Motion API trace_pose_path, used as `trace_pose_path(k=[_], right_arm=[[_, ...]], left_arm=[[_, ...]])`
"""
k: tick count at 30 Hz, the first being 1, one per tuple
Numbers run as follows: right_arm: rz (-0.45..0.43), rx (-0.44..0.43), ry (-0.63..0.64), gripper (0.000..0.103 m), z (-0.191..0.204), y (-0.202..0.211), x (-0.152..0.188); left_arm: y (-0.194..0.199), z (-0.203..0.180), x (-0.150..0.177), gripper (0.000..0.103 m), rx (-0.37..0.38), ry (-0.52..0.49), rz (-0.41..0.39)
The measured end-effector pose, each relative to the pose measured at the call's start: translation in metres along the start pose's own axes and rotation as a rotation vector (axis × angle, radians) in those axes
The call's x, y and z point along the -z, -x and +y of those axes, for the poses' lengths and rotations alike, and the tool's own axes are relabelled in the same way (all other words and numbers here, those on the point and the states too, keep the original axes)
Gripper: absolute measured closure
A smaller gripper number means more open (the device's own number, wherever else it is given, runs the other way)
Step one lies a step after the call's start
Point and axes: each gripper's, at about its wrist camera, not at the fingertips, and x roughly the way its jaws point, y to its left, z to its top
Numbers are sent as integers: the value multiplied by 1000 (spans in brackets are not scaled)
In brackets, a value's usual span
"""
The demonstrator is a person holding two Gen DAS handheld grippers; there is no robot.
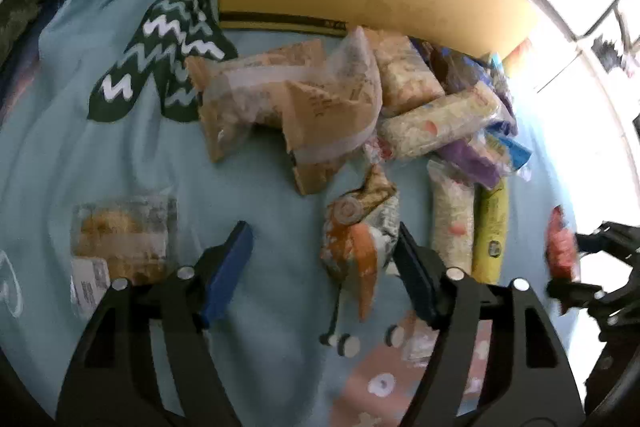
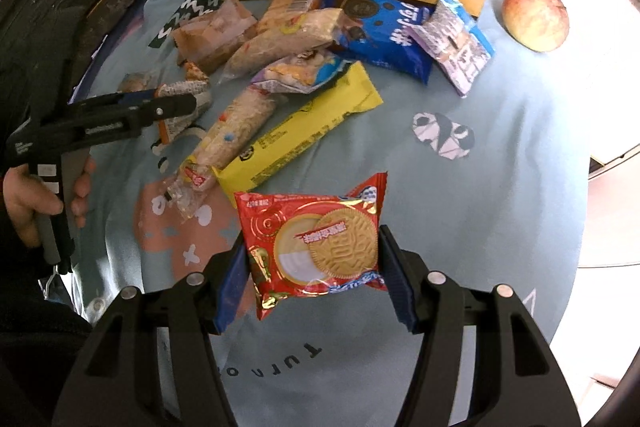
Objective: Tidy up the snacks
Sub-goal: 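Carry the snack bag and red cookie pack over the yellow box and release both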
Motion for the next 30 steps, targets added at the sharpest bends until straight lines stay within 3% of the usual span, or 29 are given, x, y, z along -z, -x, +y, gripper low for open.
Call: trace_pose_path(k=[1, 4, 11, 15, 25, 30], right_arm=[[-2, 0, -3, 42, -1, 0, 0], [-12, -2, -9, 42, -2, 4, 0], [-78, -47, -8, 42, 8, 26, -7], [-175, -65, 1, 42, 13, 63, -28], [-417, -25, 70, 42, 13, 179, -108], [-477, 20, 65, 42, 6, 209, -146]], left_arm=[[-1, -7, 0, 73, 2, -35, 8], [11, -17, 1, 76, 21, -68, -28], [63, -32, 6, 77, 116, -116, -110], [94, -35, -6, 77, 142, -121, -184], [184, -57, -97, 77, 158, -126, -428], [204, -69, -146, 77, 116, -136, -466]])
